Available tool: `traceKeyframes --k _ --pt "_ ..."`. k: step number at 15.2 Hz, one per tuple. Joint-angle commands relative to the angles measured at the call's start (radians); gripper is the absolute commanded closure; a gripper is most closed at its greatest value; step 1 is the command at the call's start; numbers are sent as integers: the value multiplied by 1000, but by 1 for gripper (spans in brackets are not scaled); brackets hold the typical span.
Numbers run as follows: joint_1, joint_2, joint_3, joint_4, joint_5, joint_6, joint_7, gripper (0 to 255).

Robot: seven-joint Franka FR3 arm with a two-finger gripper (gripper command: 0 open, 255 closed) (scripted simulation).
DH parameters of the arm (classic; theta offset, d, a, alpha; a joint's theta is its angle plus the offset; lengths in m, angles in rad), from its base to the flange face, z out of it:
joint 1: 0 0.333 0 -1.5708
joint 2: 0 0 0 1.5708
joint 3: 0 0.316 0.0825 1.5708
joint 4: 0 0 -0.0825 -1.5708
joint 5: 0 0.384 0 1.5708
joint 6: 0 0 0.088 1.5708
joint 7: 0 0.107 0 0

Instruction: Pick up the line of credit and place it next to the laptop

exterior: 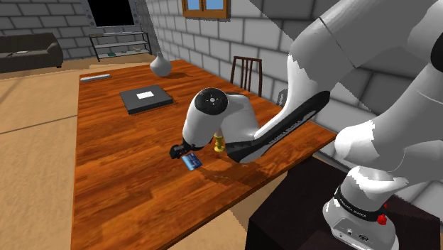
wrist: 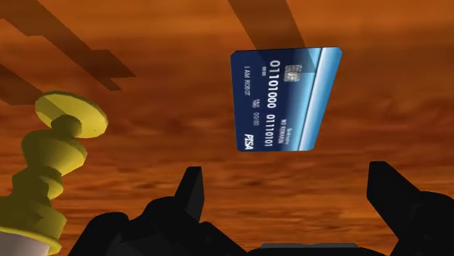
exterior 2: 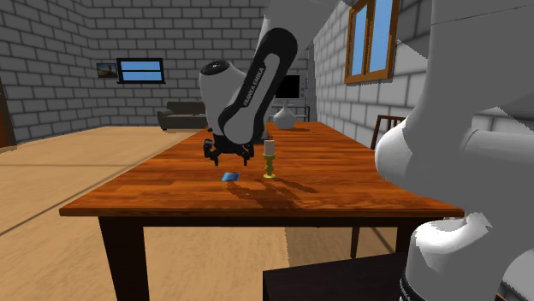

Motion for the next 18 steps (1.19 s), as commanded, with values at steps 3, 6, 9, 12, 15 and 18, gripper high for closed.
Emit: traceKeyframes --k 3,6,9,12,15,18 --pt "-177 -72 158 10 85 70 -55 0" --pt "-229 -96 203 15 112 92 -73 0" --pt "-229 -96 203 15 112 92 -73 0" --pt "-229 -96 203 15 112 92 -73 0" --pt "-229 -96 203 15 112 92 -73 255" --pt "-230 -96 204 16 112 92 -73 255"
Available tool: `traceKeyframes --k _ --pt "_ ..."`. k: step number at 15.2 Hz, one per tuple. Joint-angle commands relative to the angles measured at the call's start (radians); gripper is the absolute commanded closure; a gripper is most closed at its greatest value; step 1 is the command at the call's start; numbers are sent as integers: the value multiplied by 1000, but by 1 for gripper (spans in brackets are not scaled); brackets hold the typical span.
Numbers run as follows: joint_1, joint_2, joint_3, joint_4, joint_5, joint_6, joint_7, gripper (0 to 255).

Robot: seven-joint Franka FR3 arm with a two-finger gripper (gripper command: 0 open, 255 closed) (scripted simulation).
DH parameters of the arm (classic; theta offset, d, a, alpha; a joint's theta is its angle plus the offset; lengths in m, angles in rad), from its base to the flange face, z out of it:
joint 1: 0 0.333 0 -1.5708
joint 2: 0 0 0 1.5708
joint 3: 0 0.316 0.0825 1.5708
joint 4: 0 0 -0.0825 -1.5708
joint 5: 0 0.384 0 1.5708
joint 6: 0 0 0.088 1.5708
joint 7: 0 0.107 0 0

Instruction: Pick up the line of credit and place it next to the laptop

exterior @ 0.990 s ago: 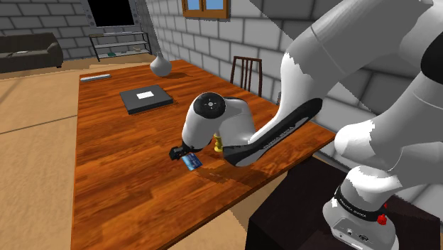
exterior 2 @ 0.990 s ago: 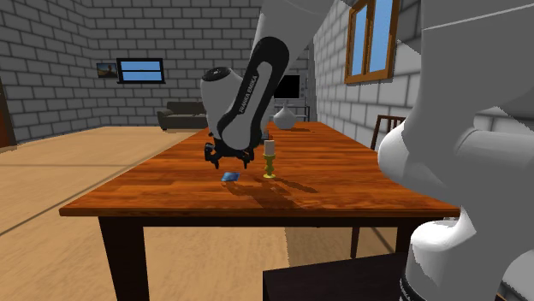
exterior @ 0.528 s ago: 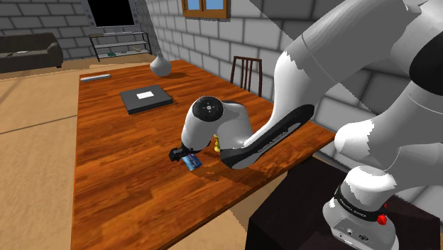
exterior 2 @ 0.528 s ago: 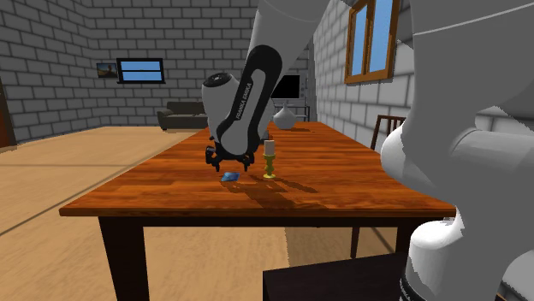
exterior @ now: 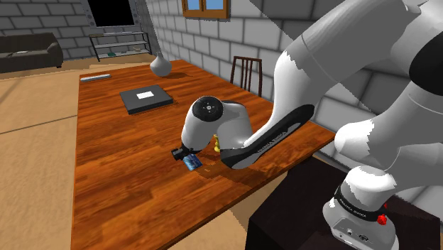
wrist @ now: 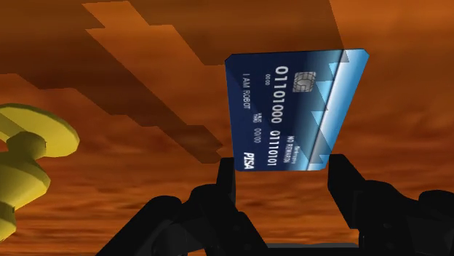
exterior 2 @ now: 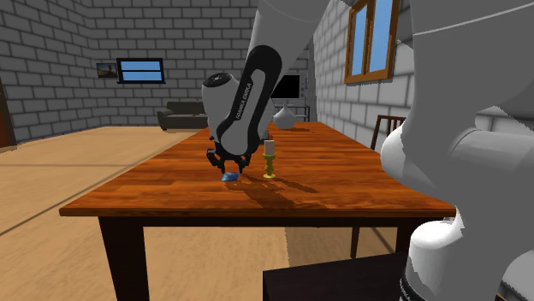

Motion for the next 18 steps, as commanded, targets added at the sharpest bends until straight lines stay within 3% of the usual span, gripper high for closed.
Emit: traceKeyframes --k 1,4,13,16,17,18 --pt "0 0 0 0 0 0 0 255" --pt "0 0 0 0 0 0 0 255" --pt "201 138 -195 36 -119 -144 34 255" --pt "313 204 -298 55 -189 -207 66 255" --pt "378 235 -357 64 -225 -234 84 255" --pt "507 258 -481 71 -248 -257 94 255"
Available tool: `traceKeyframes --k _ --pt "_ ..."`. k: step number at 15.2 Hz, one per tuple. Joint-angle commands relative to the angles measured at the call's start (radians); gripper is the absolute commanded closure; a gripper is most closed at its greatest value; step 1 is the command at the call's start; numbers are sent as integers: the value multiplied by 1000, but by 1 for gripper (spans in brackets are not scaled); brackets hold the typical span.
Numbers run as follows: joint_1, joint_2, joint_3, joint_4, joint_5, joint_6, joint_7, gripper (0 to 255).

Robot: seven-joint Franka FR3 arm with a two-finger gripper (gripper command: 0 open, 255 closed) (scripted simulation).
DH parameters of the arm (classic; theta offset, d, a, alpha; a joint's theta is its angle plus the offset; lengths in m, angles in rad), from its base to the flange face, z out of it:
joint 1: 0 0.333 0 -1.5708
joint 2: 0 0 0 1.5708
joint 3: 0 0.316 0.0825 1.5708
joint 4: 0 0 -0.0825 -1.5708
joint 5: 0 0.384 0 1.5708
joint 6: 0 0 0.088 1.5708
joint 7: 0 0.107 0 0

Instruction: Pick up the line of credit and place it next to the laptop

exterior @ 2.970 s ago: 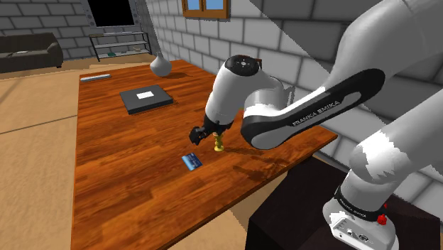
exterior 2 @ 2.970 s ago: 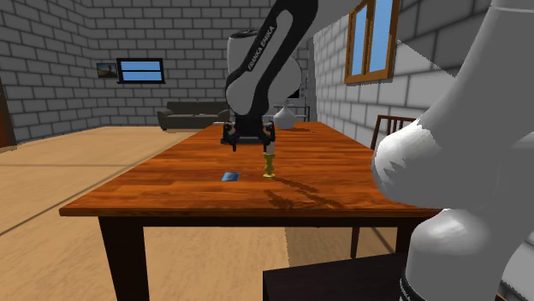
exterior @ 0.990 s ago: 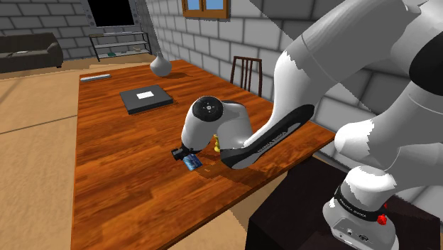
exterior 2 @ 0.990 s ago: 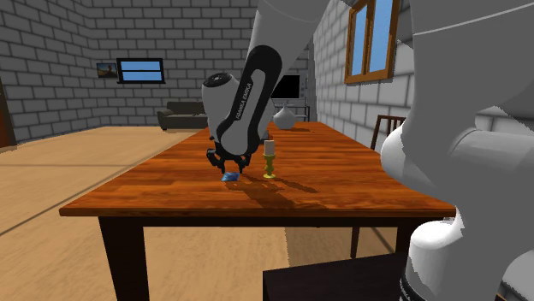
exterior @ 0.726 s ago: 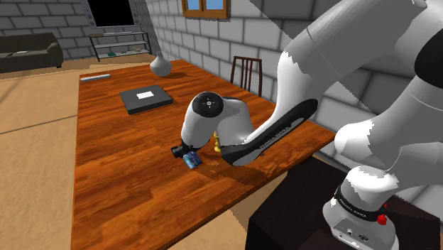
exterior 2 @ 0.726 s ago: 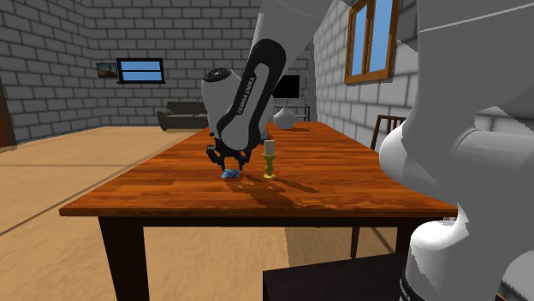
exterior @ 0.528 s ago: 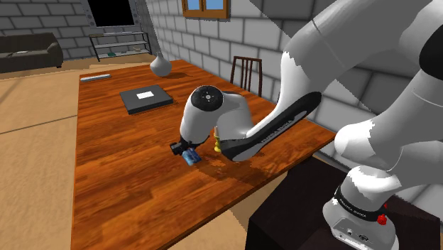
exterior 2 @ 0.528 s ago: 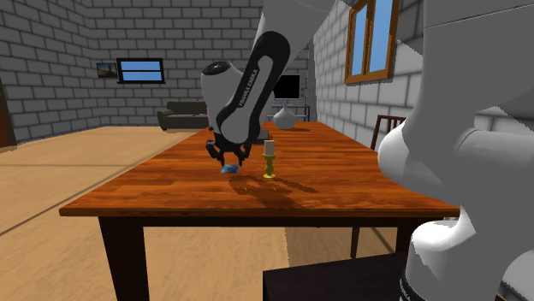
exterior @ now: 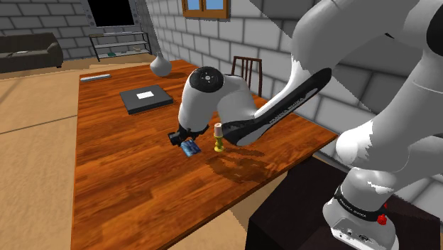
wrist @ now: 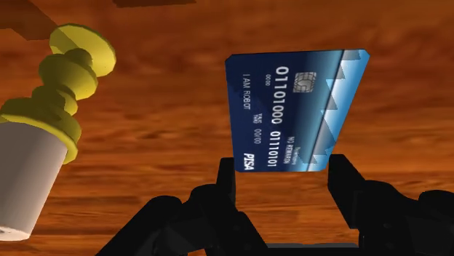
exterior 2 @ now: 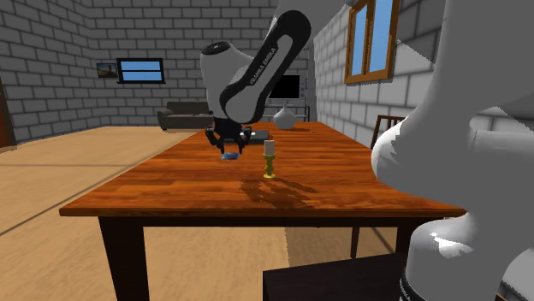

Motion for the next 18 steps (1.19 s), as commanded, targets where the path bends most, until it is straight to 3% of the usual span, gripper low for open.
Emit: traceKeyframes --k 1,3,5,6,8,9,10,11,13,18 --pt "180 5 -175 11 12 -25 -20 255" --pt "218 -54 -220 11 119 -15 -100 255" --pt "271 -83 -275 17 179 -24 -150 255" --pt "274 -85 -278 18 184 -25 -154 255" --pt "158 16 -193 63 53 -49 -108 255" --pt "109 112 -145 95 -71 -92 -49 255" --pt "118 209 -151 128 -185 -142 -3 255" --pt "157 258 -196 154 -233 -163 4 255" --pt "232 316 -295 204 -276 -177 -16 255" --pt "311 470 -412 346 -370 -224 -77 255"
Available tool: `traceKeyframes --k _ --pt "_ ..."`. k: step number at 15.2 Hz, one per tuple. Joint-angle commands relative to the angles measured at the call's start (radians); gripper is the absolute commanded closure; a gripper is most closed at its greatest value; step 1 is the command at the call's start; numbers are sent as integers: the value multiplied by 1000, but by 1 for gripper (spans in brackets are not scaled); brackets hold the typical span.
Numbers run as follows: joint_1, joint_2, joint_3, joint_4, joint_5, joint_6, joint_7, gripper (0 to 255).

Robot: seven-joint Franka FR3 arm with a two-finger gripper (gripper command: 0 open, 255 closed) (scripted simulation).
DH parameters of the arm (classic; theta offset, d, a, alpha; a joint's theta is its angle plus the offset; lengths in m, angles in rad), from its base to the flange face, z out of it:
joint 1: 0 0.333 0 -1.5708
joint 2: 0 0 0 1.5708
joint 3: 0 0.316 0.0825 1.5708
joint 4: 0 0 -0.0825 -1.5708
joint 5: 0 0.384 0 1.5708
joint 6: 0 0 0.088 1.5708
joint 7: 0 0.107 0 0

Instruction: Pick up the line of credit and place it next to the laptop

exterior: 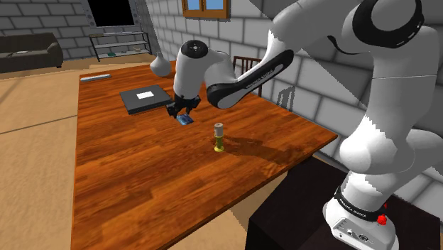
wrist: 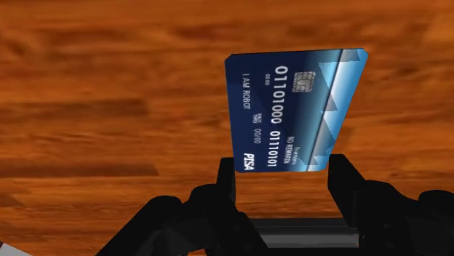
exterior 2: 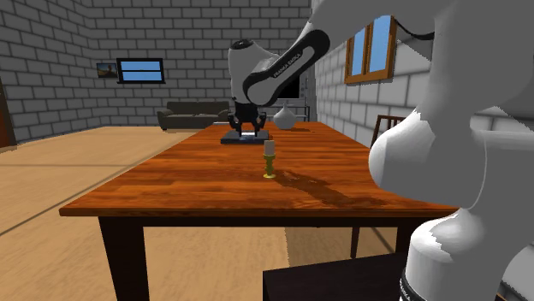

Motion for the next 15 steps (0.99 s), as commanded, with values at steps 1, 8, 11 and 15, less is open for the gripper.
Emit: traceKeyframes --k 1,8,11,15 --pt "30 58 -41 59 -31 -17 -28 255" --pt "117 253 -146 313 -82 -74 -172 255" --pt "160 340 -180 446 -90 -101 -248 255" --pt "230 465 -218 660 -90 -146 -365 255"
